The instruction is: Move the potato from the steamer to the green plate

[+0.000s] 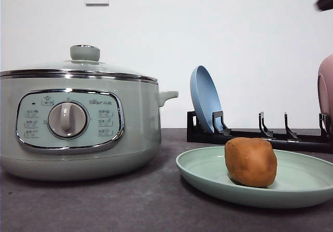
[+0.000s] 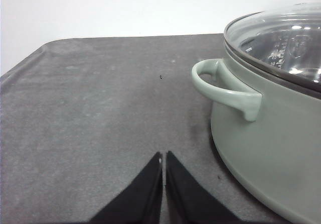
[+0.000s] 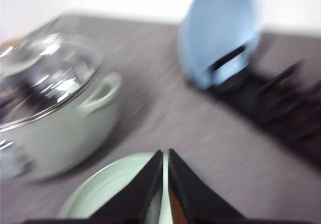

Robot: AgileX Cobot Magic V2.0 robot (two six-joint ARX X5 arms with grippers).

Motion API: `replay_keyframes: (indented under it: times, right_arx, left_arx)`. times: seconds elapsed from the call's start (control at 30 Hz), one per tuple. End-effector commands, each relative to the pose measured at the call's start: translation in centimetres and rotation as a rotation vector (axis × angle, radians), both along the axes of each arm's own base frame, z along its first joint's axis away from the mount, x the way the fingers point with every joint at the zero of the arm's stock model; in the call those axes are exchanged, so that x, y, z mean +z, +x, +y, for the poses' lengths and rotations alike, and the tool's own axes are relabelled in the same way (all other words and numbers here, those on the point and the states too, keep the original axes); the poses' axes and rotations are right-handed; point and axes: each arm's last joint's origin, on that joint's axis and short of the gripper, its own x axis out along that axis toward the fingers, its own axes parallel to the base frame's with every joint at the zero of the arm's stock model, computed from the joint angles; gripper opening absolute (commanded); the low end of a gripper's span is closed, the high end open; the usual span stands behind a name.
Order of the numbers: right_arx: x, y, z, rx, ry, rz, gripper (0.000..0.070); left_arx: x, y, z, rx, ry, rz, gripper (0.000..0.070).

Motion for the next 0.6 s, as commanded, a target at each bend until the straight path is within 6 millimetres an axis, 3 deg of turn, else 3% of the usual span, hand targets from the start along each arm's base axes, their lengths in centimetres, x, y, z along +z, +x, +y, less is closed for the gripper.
replay_keyframes:
  times: [0.0, 0.3, 0.57]
  right_arx:
    - [-0.7, -0.2, -0.7, -0.043, -0.033, -0.082, 0.0004]
    - [-6.1, -2.0, -2.5, -0.227, -0.034, -0.284, 0.0004]
    - [-9.8, -2.5, -2.7, -0.298, -0.044, -0.286, 0.0004]
  left_arx:
    - [-0.6, 0.1, 0.0, 0.001, -0.004, 0.025, 0.0001]
    - [-0.6, 0.1, 0.0, 0.001, -0.004, 0.025, 0.0001]
    - [-0.6, 0.1, 0.0, 0.001, -0.004, 0.025, 0.0001]
